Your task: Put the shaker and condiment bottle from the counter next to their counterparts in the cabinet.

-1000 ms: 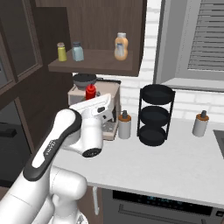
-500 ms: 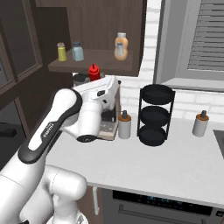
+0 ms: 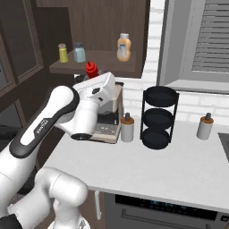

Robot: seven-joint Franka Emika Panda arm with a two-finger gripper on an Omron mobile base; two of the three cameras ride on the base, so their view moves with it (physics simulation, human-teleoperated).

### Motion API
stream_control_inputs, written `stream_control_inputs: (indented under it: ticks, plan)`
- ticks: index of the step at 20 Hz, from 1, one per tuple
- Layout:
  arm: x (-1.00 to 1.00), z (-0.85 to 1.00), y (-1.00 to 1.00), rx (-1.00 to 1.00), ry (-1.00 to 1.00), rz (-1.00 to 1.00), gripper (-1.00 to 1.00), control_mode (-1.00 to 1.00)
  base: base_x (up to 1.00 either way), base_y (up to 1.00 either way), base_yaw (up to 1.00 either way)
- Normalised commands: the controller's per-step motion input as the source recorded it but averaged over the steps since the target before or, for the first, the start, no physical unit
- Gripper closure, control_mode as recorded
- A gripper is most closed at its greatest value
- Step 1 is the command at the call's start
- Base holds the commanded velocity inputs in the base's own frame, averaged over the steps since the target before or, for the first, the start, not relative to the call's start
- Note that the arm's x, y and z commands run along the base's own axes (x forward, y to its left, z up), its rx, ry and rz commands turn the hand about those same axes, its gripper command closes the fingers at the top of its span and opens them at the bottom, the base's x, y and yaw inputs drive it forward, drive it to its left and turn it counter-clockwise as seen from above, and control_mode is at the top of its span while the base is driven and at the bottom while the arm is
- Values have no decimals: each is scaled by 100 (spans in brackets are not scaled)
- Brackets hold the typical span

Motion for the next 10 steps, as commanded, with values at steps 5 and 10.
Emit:
stream_control_inputs:
  ticks: [5, 10]
  plan:
    - [0, 50, -7, 0, 3, -7, 100, -100, 0, 0, 0]
    - [0, 43, 0, 0, 14, -8, 100, -100, 0, 0, 0]
